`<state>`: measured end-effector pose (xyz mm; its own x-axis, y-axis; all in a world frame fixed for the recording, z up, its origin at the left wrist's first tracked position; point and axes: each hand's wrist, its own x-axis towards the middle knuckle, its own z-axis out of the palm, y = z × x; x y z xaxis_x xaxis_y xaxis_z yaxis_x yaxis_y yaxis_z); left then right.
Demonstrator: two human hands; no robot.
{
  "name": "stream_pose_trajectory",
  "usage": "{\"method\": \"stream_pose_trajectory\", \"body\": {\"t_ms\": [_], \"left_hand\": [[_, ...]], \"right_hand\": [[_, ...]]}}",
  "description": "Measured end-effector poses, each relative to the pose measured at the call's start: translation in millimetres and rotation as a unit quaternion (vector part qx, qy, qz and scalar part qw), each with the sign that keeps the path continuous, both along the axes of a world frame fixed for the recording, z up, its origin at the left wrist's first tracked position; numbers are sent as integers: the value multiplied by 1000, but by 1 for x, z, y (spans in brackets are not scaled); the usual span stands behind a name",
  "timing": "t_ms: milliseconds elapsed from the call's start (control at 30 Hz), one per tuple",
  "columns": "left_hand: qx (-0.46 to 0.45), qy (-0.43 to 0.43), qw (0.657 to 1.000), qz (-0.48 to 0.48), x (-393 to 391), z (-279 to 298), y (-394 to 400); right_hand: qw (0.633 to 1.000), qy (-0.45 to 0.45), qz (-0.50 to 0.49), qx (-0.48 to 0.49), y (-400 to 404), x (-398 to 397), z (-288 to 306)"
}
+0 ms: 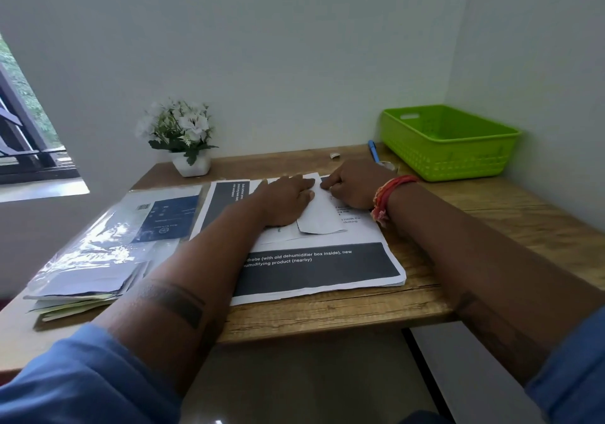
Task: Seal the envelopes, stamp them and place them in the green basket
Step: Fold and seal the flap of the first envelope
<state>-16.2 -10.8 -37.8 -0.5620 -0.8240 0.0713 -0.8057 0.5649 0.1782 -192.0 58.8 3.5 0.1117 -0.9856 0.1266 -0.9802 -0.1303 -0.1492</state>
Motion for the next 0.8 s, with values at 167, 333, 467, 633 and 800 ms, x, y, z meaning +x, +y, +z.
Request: {"method": "stream_pose_trajectory", "body": {"t_ms": [167,333,467,633,800], "left_hand": [[13,-7,1000,-9,0,1,2],[8,-14,1000,-11,1,0,-2],[8,-15,1000,-11,1,-1,-2],[4,-13,1000,-8,1,0,1],[5,-7,1000,-8,1,1,3]], "right_hand": [[999,18,-18,29,-12,3,0],[998,34,-30,48,-32,6,-1],[997,40,-44,46,-43,9,-4],[999,30,-29,6,-43,1,-13],[997,-67,-40,-12,-33,-11,-11]]}}
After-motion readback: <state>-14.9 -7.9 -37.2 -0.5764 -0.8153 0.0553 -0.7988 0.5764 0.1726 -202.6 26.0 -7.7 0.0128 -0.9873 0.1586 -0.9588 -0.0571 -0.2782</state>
